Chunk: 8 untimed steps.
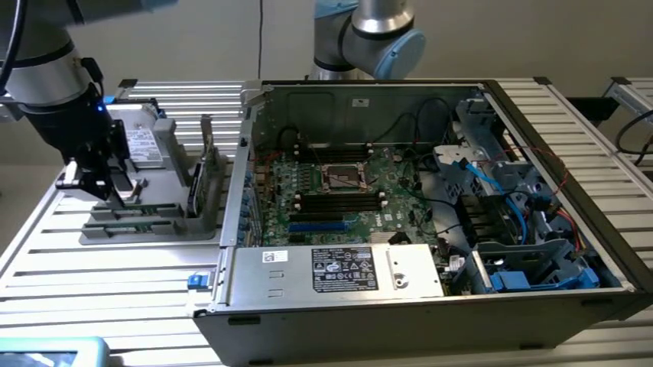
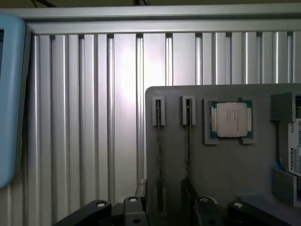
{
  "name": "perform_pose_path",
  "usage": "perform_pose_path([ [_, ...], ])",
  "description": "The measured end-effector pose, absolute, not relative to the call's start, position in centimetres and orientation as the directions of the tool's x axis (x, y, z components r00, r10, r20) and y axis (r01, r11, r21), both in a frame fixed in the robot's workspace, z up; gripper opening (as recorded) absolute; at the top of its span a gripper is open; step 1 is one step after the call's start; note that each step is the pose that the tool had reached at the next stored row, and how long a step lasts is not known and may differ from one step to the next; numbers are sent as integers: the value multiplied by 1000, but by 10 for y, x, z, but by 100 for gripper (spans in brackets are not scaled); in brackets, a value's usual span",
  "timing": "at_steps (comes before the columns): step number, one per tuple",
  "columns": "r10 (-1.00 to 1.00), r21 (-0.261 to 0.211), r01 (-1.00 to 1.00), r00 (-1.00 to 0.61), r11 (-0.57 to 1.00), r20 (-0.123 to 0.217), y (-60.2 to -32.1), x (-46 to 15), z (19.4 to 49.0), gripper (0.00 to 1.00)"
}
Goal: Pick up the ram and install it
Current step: 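Pick up the ram and move it above insertion slot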
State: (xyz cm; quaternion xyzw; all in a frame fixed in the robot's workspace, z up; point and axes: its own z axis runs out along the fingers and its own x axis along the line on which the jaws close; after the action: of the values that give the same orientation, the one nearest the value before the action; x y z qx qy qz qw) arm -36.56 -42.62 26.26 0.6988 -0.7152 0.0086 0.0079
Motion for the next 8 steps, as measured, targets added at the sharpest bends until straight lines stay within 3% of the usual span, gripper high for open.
perform_pose_path([
  [8, -999, -4, -1000, -23, 23, 24, -426, -366, 248, 42],
])
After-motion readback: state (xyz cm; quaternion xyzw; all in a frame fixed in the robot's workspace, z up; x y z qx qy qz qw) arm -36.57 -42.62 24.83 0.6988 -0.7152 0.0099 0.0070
